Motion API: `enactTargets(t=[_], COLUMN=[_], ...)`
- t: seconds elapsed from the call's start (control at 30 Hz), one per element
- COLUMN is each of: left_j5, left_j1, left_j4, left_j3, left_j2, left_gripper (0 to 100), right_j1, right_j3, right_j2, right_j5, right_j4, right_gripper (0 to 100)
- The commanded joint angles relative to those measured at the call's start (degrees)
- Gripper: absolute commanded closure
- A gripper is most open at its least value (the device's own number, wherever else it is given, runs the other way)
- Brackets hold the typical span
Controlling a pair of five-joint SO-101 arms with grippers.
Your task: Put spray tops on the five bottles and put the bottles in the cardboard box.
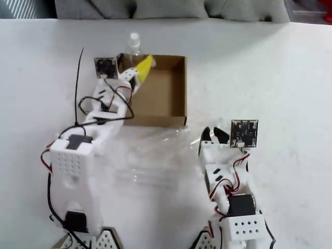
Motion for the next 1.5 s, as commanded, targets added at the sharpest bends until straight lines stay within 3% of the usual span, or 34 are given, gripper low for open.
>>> enactTargets(t=[0.0,0.3,0.63,0.77,0.93,1.1,1.2,1.27,1.47], left_j5=[0.79,0.88,0.53,0.44,0.26,-6.68,-7.82,-7.82,-7.74], left_j1=[-0.57,-0.31,0.13,0.04,-0.04,-0.04,-1.1,-2.51,-6.9], left_j4=[3.96,4.48,5.71,11.87,12.84,14.42,24.44,35.25,71.21], left_j3=[-0.53,-0.26,18.29,24.09,34.64,46.24,48.18,46.24,34.73], left_j2=[-5.32,-6.46,-26.59,-34.15,-46.29,-61.93,-71.52,-77.58,-89.45], left_gripper=[55,55,55,64,77,87,94,98,98], right_j1=[-0.04,-0.04,-0.04,-0.04,-0.04,-0.04,-0.04,-0.04,-0.04], right_j3=[-0.35,-0.35,-0.35,0.09,0.26,0.26,0.26,0.26,0.26], right_j2=[-0.48,-0.48,-0.48,-0.48,-0.48,-0.48,-0.48,-0.48,-0.48], right_j5=[0.79,0.79,0.79,0.79,4.75,4.66,4.66,4.66,5.1], right_j4=[0.04,0.04,0.04,0.04,0.04,0.04,0.04,0.13,0.48], right_gripper=[94.3,94.3,94.3,94.3,94.6,94.6,94.6,94.6,94.6])
